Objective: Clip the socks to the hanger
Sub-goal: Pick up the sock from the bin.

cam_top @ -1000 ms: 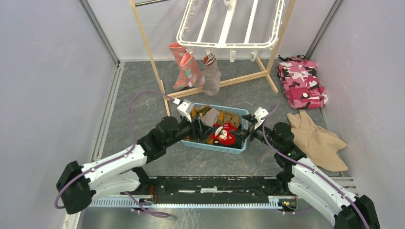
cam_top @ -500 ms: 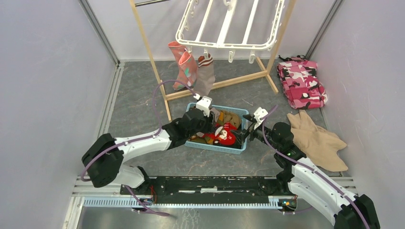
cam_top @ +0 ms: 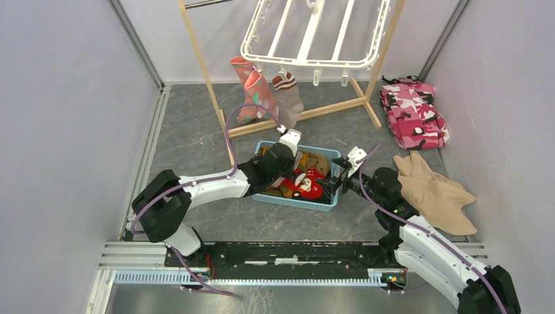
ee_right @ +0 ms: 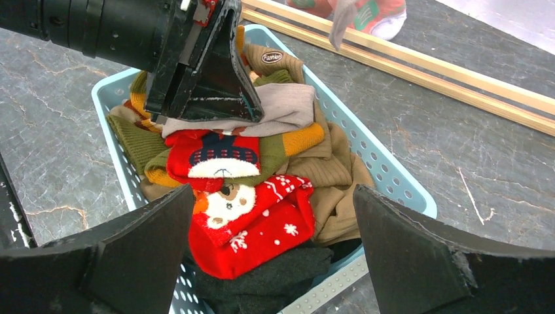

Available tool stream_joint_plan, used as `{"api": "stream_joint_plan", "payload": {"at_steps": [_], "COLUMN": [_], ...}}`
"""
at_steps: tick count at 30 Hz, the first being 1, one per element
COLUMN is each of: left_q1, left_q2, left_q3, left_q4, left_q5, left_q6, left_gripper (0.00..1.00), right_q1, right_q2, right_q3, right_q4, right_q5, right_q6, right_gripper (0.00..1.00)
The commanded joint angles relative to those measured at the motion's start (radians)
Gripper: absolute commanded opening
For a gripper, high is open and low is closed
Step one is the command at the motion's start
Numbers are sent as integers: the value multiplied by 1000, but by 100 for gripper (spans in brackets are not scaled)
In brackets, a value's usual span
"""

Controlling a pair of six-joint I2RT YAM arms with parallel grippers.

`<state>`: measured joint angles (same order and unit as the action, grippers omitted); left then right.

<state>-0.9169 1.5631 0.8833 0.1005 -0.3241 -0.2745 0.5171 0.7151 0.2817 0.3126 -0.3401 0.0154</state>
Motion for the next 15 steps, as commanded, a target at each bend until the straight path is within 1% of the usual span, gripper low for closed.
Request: {"api": "stream_joint_plan", "payload": {"at_steps": [1, 2, 3, 4, 9, 15], "left_q1": [-5, -5, -5, -5, -5, -2], "left_q2": [-14, -25, -40, -55, -173, -371], "left_q3": [49, 47, 46, 42, 20, -16], "left_q4": [-4, -4, -5, -6, -34, -31], "left_q5": [-18, -11, -5, 2, 58, 190], "left_q6": [59, 61, 67, 70, 82, 86], "left_gripper": [14, 8, 4, 2, 2, 2], "right_q1": [7, 5, 5, 5, 6, 6], "right_q2": [1, 3, 4, 8, 9, -7], "right_q3": [-1, -2, -3, -3, 0, 0], "right_q4": [35, 39, 43, 47, 60, 88], "right_q5": [-22, -26, -27, -29, -48, -89], "right_q6": [18, 18, 19, 20, 24, 34], "right_gripper": [98, 98, 98, 98, 98, 98]}}
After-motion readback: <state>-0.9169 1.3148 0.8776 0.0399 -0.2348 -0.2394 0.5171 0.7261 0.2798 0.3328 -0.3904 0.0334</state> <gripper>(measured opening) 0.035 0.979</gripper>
